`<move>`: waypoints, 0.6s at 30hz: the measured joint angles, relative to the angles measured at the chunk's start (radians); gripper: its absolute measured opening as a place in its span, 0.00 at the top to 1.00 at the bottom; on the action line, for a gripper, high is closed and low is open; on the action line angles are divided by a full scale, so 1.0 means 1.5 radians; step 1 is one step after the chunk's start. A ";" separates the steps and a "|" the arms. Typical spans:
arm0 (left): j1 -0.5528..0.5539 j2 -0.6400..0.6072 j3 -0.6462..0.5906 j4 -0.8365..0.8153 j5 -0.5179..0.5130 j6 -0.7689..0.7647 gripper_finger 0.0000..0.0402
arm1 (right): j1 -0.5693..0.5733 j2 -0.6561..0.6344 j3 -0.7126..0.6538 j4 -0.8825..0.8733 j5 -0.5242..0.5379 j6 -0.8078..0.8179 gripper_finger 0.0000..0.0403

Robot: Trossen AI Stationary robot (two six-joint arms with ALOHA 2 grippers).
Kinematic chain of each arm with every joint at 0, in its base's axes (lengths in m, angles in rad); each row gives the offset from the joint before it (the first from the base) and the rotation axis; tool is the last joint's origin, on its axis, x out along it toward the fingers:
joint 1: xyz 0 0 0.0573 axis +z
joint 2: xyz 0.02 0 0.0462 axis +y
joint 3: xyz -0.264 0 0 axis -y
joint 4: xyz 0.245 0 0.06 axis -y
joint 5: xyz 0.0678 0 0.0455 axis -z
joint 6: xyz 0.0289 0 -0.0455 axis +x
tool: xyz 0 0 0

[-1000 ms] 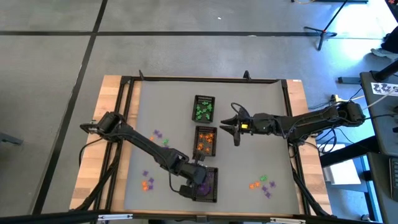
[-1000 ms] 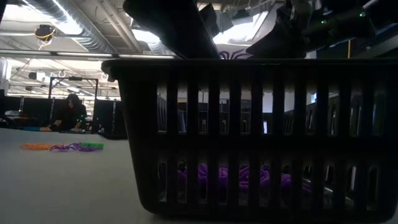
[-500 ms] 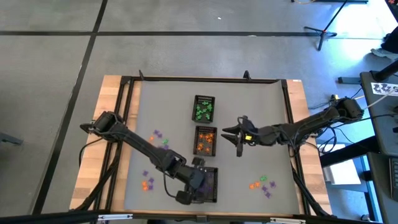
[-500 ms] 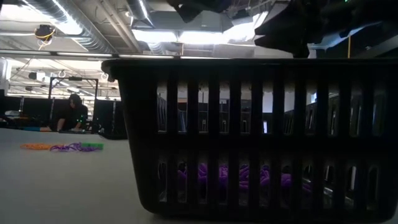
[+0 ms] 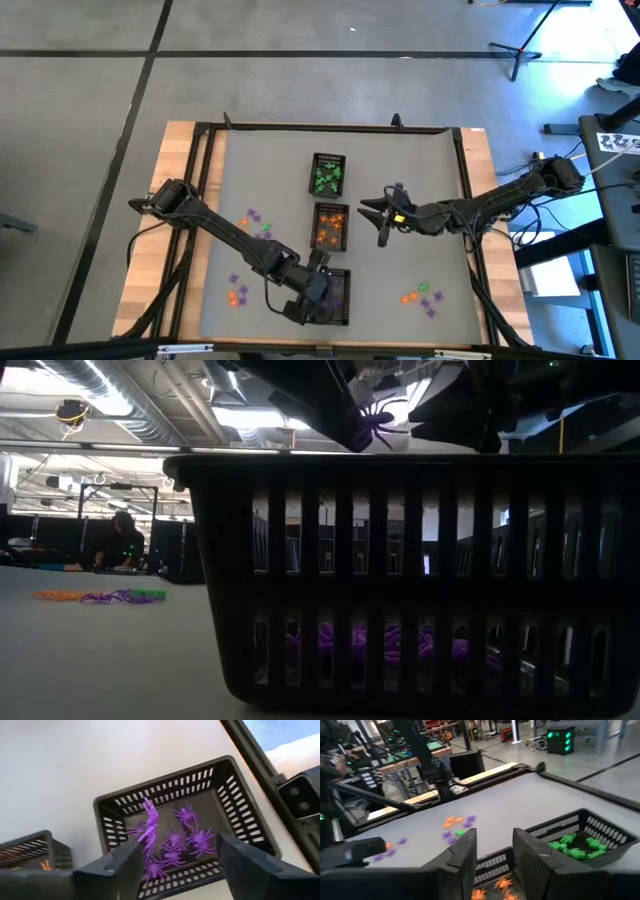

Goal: Sort Halloween decoration
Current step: Put the violet spider toy into the bottom black bin

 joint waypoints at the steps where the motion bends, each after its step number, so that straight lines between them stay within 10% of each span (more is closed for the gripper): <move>1: 0.001 0.000 0.000 0.000 0.000 0.008 0.41 | 0.000 0.000 0.000 0.000 0.008 -0.008 0.69; 11: 0.016 0.010 -0.001 -0.073 -0.018 0.122 0.41 | -0.010 0.000 0.000 0.096 0.049 -0.134 0.69; 18: 0.037 0.009 0.000 -0.061 -0.025 0.136 0.41 | -0.084 0.000 0.000 0.104 -0.188 -0.166 0.69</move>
